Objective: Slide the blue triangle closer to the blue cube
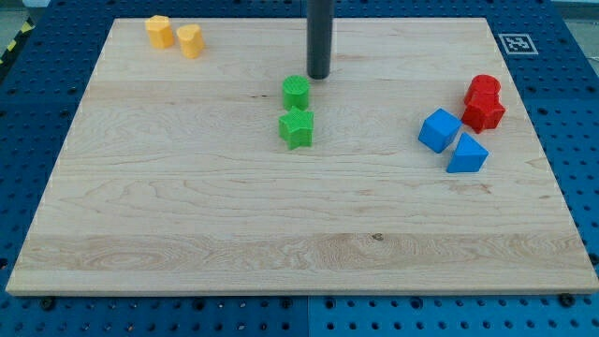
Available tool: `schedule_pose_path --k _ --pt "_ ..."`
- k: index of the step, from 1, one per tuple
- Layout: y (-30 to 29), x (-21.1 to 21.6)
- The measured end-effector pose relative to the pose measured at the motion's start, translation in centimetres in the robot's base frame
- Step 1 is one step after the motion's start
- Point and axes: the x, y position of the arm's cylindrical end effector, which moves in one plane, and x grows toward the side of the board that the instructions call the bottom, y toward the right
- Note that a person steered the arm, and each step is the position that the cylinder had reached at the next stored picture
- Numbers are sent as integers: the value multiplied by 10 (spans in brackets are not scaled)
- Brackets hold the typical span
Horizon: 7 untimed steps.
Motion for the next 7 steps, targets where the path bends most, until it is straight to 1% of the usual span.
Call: schedule_pose_path --k 1,2,3,4,5,6,7 --pt "16 25" --pt "16 67" --pt "20 101" --pt "39 145" --pt "69 196" --pt "137 213" --pt "183 213"
